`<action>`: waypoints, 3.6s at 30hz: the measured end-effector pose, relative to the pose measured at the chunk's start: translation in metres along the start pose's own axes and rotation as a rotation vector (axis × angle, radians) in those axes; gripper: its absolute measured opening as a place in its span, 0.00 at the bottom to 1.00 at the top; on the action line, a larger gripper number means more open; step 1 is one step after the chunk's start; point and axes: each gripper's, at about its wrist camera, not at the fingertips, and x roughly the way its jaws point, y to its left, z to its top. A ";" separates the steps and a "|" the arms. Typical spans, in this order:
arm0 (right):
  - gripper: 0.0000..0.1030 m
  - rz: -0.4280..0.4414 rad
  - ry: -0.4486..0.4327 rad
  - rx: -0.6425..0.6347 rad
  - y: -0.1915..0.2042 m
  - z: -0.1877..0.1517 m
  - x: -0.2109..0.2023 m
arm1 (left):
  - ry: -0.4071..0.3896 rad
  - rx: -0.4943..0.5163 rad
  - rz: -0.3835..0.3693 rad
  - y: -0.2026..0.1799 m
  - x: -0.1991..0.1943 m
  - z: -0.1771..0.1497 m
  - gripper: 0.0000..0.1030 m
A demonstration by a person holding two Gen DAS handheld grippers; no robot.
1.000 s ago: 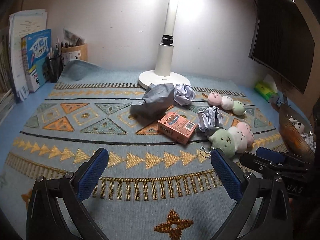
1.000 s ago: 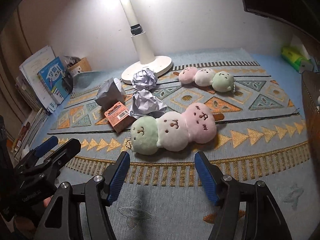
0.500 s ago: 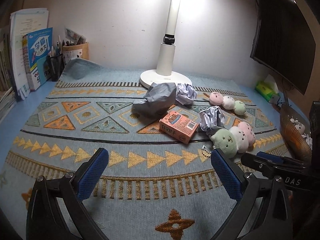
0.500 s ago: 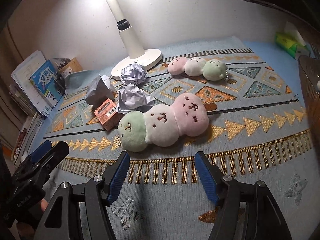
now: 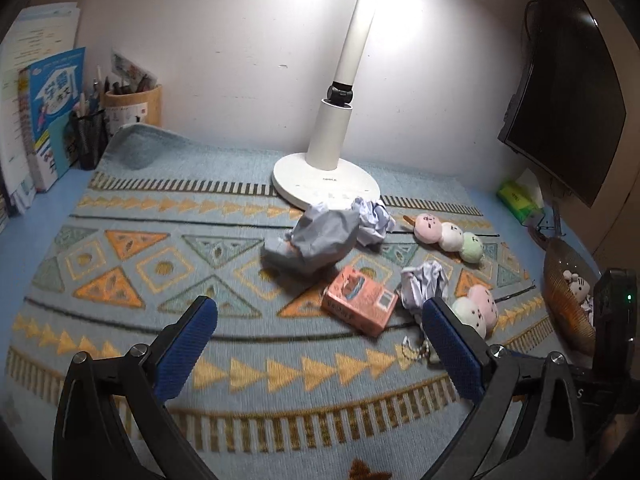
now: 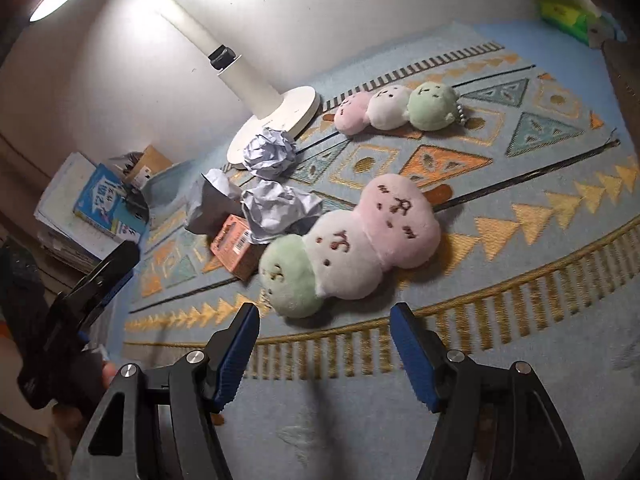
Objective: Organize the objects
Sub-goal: 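Grasp a paper ball with left while right grasps the pink-white-green dango plush, then carry the paper ball with left while right carries the dango plush to the bowl, then open the right gripper over the bowl while the left gripper opens too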
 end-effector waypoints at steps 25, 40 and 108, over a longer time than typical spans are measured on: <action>0.53 -0.123 -0.110 -0.199 0.032 0.014 -0.001 | 0.007 0.100 -0.017 -0.011 0.042 0.023 0.41; 0.59 -0.264 0.069 -0.534 0.022 -0.060 -0.048 | 0.078 0.122 -0.133 -0.074 -0.018 -0.080 0.41; 0.49 -0.552 -0.470 0.050 -0.128 0.019 -0.251 | 0.004 0.423 -0.453 -0.330 0.038 -0.025 0.93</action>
